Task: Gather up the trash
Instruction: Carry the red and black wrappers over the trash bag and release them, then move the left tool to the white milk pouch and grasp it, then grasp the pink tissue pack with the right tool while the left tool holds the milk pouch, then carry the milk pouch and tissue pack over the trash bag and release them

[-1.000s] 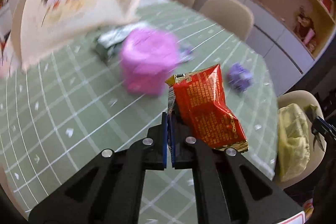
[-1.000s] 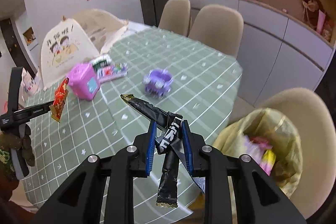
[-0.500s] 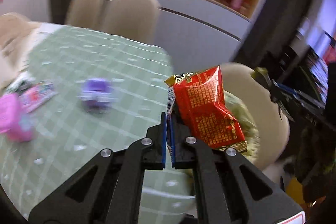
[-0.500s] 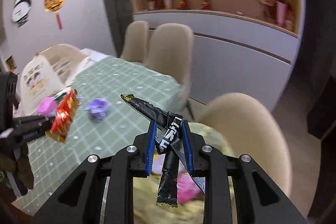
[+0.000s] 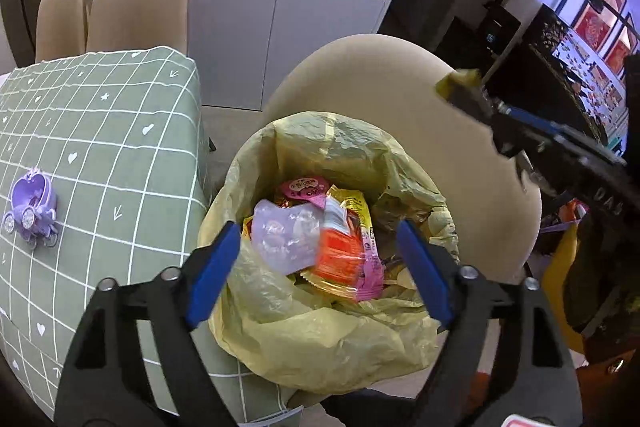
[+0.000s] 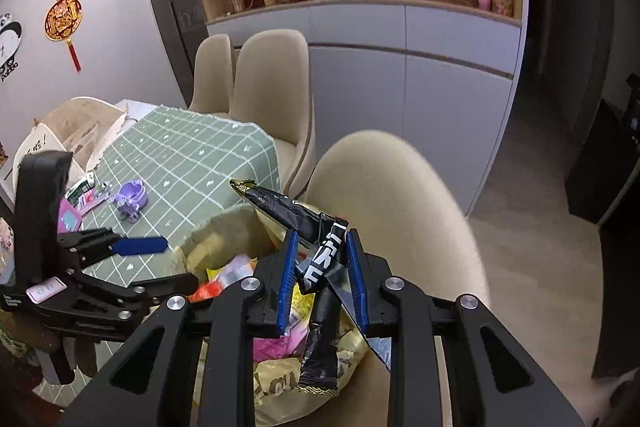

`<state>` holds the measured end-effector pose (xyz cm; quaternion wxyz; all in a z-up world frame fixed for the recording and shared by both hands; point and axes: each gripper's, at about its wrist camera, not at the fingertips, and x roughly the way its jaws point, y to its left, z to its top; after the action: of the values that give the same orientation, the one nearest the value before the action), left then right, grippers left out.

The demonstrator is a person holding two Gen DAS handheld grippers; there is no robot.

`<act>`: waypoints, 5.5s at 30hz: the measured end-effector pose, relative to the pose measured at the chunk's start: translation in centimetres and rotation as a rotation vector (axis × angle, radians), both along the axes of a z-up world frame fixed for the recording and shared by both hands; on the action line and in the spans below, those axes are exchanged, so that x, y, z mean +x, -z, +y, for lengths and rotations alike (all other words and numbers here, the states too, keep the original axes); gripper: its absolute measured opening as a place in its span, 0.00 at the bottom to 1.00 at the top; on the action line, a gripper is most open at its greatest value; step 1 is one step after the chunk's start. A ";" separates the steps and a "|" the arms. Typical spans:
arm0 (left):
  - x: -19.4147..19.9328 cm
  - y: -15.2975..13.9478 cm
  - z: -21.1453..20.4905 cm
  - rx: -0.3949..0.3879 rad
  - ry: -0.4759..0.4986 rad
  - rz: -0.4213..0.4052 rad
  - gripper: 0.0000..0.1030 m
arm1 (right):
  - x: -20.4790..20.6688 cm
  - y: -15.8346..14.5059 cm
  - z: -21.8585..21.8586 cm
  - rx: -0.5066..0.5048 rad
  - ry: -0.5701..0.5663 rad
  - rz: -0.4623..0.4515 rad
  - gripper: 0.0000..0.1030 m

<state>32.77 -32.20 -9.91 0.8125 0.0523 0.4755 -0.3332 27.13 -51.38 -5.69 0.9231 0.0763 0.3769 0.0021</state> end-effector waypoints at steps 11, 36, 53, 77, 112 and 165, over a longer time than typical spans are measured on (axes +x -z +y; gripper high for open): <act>-1.0 -1.7 9.0 0.040 -0.270 -0.038 0.83 | 4.7 9.1 6.9 0.128 -0.175 0.239 0.24; -3.8 -3.5 24.5 -0.052 -0.497 -0.066 0.83 | 2.7 5.0 8.6 0.091 -0.114 0.181 0.50; 2.8 -4.9 51.1 -0.070 -0.610 -0.171 0.89 | 15.0 -1.6 34.8 -0.007 -0.673 0.001 0.50; 20.4 5.5 50.7 0.115 -0.307 0.094 0.63 | 29.5 6.6 50.3 -0.288 -1.277 0.201 0.50; 1.0 3.8 52.4 0.039 -0.884 0.111 0.45 | 22.3 11.5 50.7 -0.107 -0.983 0.311 0.51; -2.5 -9.6 18.7 -0.120 -0.318 -0.133 0.45 | 0.8 -3.9 14.5 -0.007 -0.302 0.004 0.07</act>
<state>30.31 -13.49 -0.29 0.8863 -0.0504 0.4022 -0.2241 27.97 -36.84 -1.80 0.9117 0.0158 0.3861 0.1396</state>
